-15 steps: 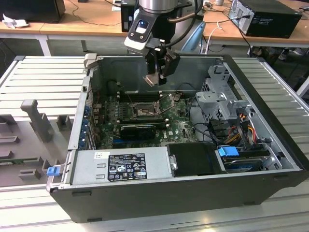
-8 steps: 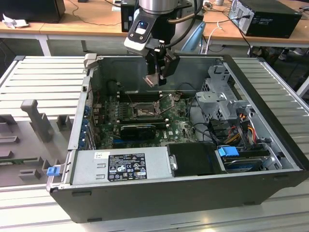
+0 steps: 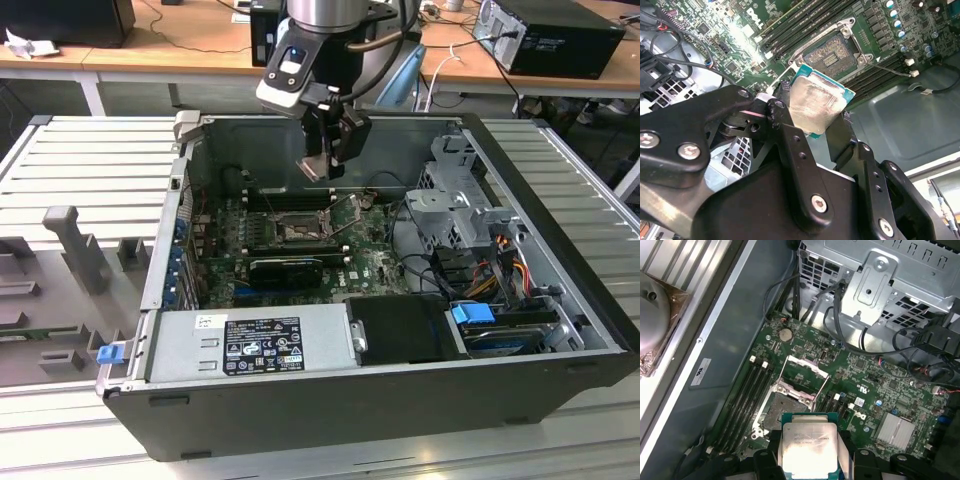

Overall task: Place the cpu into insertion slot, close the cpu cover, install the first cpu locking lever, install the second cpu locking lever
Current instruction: 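Place the cpu into insertion slot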

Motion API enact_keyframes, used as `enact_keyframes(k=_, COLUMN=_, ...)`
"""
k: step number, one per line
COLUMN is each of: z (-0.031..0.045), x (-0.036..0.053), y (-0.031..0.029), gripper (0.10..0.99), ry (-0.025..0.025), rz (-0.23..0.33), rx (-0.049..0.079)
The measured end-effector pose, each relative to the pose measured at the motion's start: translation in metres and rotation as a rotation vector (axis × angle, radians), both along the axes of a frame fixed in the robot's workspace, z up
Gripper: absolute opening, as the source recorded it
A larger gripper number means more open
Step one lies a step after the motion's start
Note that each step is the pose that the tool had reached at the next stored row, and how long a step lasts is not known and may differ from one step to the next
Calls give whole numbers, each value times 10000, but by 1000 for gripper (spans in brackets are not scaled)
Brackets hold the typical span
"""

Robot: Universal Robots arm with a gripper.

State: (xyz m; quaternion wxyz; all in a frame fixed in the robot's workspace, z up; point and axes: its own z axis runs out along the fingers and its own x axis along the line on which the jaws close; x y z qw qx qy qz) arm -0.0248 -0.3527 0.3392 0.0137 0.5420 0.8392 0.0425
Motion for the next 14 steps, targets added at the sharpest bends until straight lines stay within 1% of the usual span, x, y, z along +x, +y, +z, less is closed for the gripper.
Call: enact_keyframes(k=14, z=-53, x=0, y=0, gripper=529, ry=0, rz=-190, rx=1)
